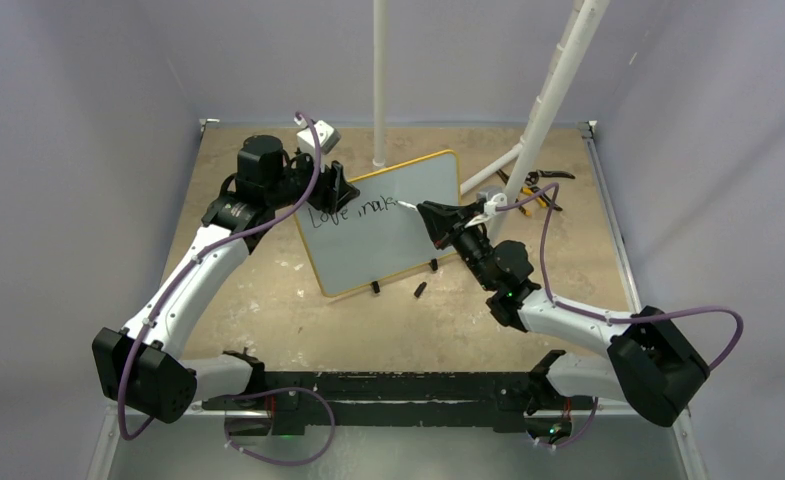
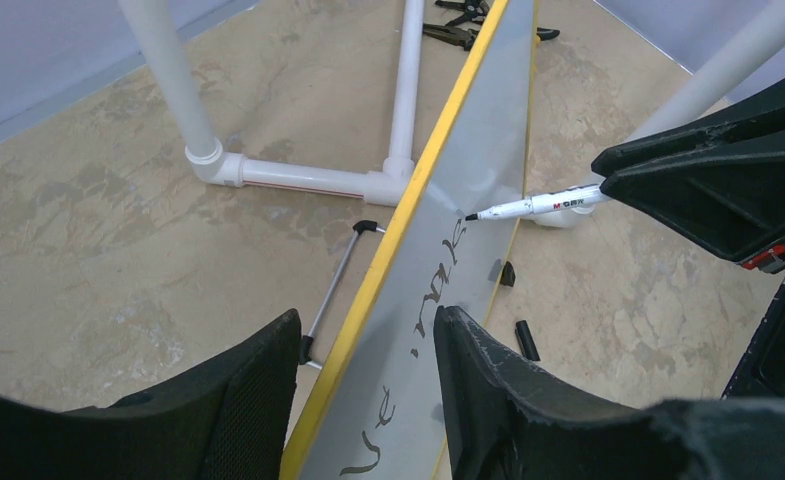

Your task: Write a sentence on the whiteboard

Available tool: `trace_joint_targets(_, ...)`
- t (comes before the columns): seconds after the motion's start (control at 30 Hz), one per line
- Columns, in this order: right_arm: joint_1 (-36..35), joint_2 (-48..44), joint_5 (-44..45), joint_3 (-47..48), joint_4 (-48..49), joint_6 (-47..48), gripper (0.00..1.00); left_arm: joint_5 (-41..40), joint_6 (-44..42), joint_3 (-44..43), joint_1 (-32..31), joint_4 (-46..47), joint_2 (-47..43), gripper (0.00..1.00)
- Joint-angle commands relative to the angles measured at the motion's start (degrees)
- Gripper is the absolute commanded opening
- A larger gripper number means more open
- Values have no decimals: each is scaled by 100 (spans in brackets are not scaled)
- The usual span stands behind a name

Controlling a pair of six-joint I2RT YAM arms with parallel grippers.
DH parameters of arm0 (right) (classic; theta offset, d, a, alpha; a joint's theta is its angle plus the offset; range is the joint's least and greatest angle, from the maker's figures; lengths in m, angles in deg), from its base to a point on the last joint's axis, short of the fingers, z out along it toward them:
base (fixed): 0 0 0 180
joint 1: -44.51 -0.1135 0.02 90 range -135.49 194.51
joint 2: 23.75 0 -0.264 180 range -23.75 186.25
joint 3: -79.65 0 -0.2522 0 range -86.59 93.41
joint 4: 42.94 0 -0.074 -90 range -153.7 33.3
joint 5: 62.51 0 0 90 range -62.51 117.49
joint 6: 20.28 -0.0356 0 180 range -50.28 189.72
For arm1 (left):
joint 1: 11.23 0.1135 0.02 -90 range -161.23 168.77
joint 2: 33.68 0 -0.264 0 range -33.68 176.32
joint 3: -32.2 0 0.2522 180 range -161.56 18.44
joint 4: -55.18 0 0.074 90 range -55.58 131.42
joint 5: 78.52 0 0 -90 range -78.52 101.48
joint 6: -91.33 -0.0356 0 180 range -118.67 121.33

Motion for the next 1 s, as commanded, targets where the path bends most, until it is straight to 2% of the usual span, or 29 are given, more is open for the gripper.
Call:
trace_joint_targets(0.0, 26, 58, 213, 258, 349, 97, 0, 130, -176, 41, -5, 281, -42, 49)
trace_joint_targets(0.13, 26, 43, 365, 225, 344, 94, 0, 108, -290, 78, -5, 287, -51, 43)
trace_joint_targets(0.43, 26, -101, 631, 124, 284, 58, 0, 72, -325, 134, -5, 326, -42, 39)
trace_joint_targets(0.97, 26, 176, 203, 325, 525, 180, 0, 155, -330, 178, -4, 352, -24, 35)
